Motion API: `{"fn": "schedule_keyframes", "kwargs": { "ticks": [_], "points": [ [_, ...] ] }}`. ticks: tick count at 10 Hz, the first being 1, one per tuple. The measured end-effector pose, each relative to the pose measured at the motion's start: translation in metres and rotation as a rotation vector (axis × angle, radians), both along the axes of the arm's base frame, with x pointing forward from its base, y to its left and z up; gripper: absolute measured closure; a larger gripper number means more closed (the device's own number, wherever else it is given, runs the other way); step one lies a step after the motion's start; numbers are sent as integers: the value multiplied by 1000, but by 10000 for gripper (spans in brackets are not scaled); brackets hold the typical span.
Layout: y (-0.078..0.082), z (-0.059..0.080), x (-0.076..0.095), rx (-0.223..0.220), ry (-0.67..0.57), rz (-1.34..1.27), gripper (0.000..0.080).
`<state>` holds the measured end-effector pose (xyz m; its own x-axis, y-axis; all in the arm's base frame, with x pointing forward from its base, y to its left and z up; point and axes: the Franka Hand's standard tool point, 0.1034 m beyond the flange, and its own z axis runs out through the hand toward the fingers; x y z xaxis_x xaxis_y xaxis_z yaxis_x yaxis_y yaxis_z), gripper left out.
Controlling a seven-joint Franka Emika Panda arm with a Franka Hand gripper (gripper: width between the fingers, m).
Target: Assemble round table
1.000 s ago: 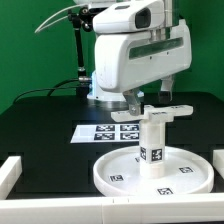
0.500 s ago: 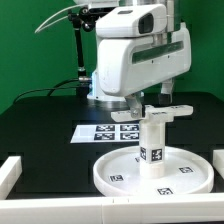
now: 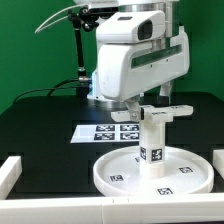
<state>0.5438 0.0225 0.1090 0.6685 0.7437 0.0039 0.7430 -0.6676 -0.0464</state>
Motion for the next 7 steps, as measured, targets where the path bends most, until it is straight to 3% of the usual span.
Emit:
{"fn": "schedule_keyframes", "kwargs": {
  "ticks": [4, 6, 7],
  "points": [
    [-1, -3, 0, -1, 5, -5, 150],
    [-2, -3, 2, -1, 3, -6, 353],
    [-2, -4, 2, -1, 3, -6, 353]
  ]
}}
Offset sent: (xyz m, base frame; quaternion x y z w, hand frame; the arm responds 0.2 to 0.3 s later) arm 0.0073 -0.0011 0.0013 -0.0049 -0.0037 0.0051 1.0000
